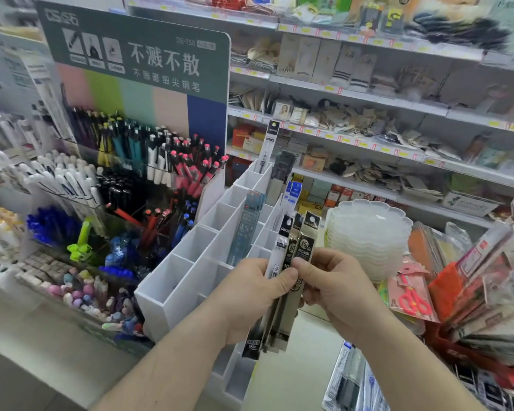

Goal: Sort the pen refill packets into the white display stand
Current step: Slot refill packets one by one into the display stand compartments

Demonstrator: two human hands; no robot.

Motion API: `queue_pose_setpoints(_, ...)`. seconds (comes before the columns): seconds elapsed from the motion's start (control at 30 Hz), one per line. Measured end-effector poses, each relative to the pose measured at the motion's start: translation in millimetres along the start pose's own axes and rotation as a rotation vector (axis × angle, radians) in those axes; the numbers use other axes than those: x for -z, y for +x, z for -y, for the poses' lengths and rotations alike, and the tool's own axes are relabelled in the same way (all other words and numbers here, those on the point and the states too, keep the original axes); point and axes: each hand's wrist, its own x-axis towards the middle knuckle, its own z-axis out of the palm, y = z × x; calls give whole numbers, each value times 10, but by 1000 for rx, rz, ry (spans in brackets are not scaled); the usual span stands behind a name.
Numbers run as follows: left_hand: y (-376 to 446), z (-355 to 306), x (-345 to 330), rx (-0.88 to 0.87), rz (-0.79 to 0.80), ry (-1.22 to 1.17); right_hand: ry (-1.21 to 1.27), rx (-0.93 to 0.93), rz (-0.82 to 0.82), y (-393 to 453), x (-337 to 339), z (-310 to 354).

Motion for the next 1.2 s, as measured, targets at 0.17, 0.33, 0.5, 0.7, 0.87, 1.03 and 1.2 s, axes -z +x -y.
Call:
queue_pose_setpoints(0.17, -70, -28, 37, 18, -107, 1, 44, 3, -77, 32, 15, 10)
queue_pose_setpoints(0.33, -116, -64, 179, -28, -298, -59, 74, 5, -268, 50, 260, -38)
queue_pose_setpoints(0.5, -192, -44, 215, -45, -354, -74, -30, -6, -367, 11, 362, -338)
queue_pose_setpoints(0.7, -200, 25, 204, -60, -367, -73, -93, -105, -351, -26, 134, -748)
queue_pose_setpoints(0.87, -211, 48, 202, -64, -370, -58, -79, -104, -444, 81, 28, -876)
queue_pose_setpoints(1.03, -224, 44, 193, -48, -375, -57, -43, -116, -493, 197, 46, -920)
queue_pose_setpoints(1.2, -227, 63, 203, -47, -367, -52, 24, -52, -612, 303, 185, -872)
